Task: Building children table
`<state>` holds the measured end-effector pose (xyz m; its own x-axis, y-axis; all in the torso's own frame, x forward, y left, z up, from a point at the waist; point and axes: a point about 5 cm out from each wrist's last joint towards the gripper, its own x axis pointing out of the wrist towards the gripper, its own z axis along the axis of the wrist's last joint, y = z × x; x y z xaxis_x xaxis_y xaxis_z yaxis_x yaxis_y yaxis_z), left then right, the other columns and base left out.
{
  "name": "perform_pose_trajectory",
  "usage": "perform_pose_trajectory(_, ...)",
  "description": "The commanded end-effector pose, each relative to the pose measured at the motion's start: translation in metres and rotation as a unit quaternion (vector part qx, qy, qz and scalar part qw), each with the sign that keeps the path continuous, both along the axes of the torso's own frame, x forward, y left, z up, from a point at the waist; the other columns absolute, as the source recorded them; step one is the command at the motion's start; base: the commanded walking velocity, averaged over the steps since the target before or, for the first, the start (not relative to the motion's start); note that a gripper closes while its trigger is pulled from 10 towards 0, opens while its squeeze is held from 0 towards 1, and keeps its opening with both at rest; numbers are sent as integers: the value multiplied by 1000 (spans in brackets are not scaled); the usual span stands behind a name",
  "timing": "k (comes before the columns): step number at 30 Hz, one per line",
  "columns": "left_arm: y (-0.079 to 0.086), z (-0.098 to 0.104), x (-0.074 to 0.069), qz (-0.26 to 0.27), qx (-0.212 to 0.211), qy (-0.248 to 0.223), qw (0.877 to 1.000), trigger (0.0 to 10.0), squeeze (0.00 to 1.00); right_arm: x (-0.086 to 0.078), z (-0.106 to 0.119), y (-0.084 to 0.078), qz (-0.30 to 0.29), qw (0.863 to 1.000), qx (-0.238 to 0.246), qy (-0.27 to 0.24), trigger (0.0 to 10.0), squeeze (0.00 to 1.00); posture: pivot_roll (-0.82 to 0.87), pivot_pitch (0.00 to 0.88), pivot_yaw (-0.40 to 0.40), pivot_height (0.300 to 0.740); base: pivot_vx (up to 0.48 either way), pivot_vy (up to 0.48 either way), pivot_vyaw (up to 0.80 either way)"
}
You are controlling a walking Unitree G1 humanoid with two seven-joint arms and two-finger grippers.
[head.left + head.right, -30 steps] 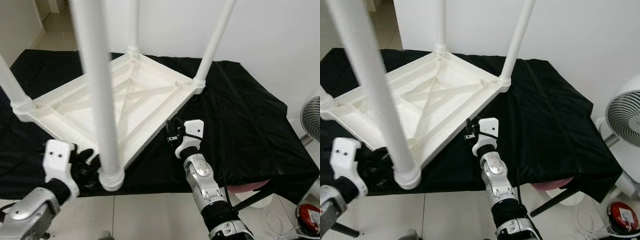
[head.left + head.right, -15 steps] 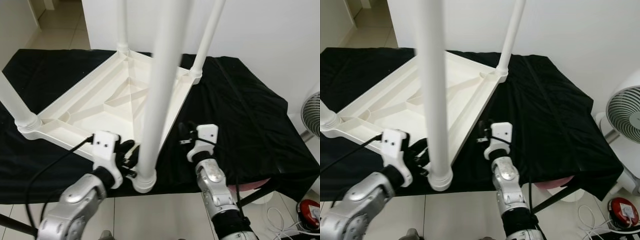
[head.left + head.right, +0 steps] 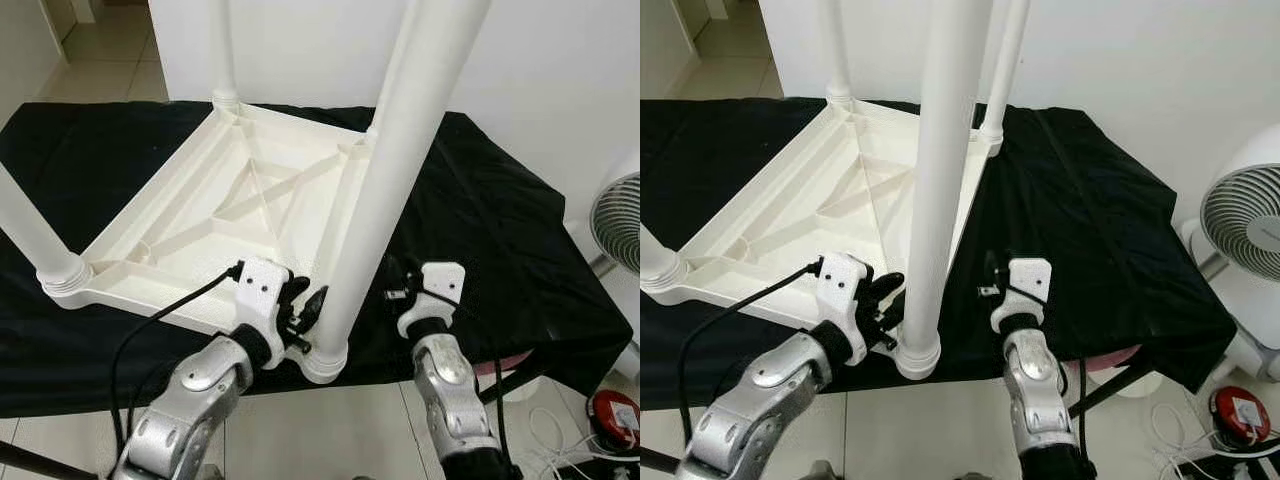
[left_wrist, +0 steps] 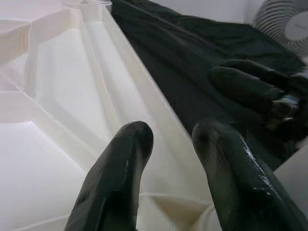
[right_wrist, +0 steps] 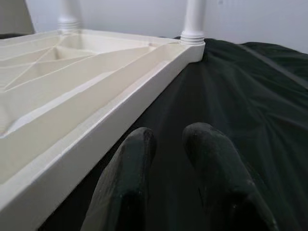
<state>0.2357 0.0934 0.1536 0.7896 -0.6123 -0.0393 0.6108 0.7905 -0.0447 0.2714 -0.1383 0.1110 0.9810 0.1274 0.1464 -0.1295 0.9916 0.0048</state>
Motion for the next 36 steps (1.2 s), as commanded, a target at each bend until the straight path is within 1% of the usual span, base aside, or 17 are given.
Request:
perform_pose_trajectory(1, -1, -2, -4, -77, 12, -15, 997, 10000, 0, -5, 0, -1, 17, 1000, -8, 5, 10000, 0, -34, 27, -62, 740, 0, 0, 0)
perform_pose_trajectory(2, 4, -3, -3, -84, 19, -21, 996, 10000, 0, -9, 0, -3, 27, 1000, -13, 6, 10000, 0, -41, 23, -64, 740, 0, 0, 0)
perform_pose_trajectory(5, 4, -3, -3, -84, 19, -21, 996, 10000, 0, -9, 0, -3, 27, 1000, -13, 6, 10000, 0, -41, 23, -64, 740, 0, 0, 0)
perform_pose_trajectory(7, 15, -2, -3, -112, 36, -33, 992, 10000, 0, -16, 1, -10, 53, 998, -26, 7, 10000, 0, -51, 18, -63, 740, 0, 0, 0)
perform_pose_trajectory(9, 15, -2, -3, -112, 36, -33, 992, 10000, 0, -16, 1, -10, 53, 998, -26, 7, 10000, 0, -51, 18, -63, 740, 0, 0, 0)
perform_pose_trajectory(11, 25, 0, -9, -159, 53, -43, 985, 10000, 0, -25, 4, -19, 91, 995, -44, 10, 10000, 0, -62, 9, -65, 740, 0, 0, 0)
perform_pose_trajectory(14, 28, 0, -13, -181, 62, -44, 981, 10000, 0, -28, 5, -23, 107, 993, -55, 11, 10000, 0, -67, 5, -62, 740, 0, 0, 0)
perform_pose_trajectory(15, 32, 1, -17, -202, 73, -49, 975, 10000, 0, -30, 6, -27, 120, 991, -63, 14, 10000, 0, -68, 1, -59, 740, 0, 0, 0)
perform_pose_trajectory(18, 36, 0, -21, -219, 83, -45, 971, 10000, 0, -33, 7, -29, 135, 988, -72, 16, 10000, 0, -68, 0, -60, 740, 0, 0, 0)
perform_pose_trajectory(20, 41, -3, -26, -244, 103, -40, 963, 10000, 0, -36, 8, -32, 157, 984, -84, 21, 10000, 0, -65, 0, -60, 740, 0, 0, 0)
perform_pose_trajectory(24, 44, -6, -28, -259, 114, -32, 959, 10000, 0, -37, 8, -33, 166, 982, -92, 25, 10000, 0, -65, 0, -60, 740, 0, 0, 0)
perform_pose_trajectory(26, 49, -18, -32, -282, 162, -31, 945, 10000, 0, -37, 8, -35, 188, 976, -106, 28, 10000, 0, -67, 0, -53, 740, 0, 0, 0)
perform_pose_trajectory(27, 49, -18, -32, -282, 162, -31, 945, 10000, 0, -37, 8, -35, 188, 976, -106, 28, 10000, 0, -67, 0, -53, 740, 0, 0, 0)
perform_pose_trajectory(28, 52, -24, -32, -300, 190, -39, 934, 10000, 0, -38, 10, -36, 203, 972, -110, 30, 10000, 0, -68, 0, -53, 740, 0, 0, 0)
perform_pose_trajectory(29, 51, -27, -30, -300, 196, -43, 932, 10000, 0, -37, 11, -33, 217, 970, -110, 28, 10000, 0, -68, 0, -52, 740, 0, 0, 0)
perform_pose_trajectory(34, 47, -32, -24, -294, 204, -55, 932, 10000, 0, -36, 14, -26, 247, 963, -102, 25, 10000, 0, -74, 0, -51, 740, 0, 0, 0)
perform_pose_trajectory(36, 42, -33, -16, -287, 204, -63, 934, 10000, 0, -36, 16, -18, 275, 956, -98, 26, 10000, 0, -80, 0, -43, 740, 0, 0, 0)
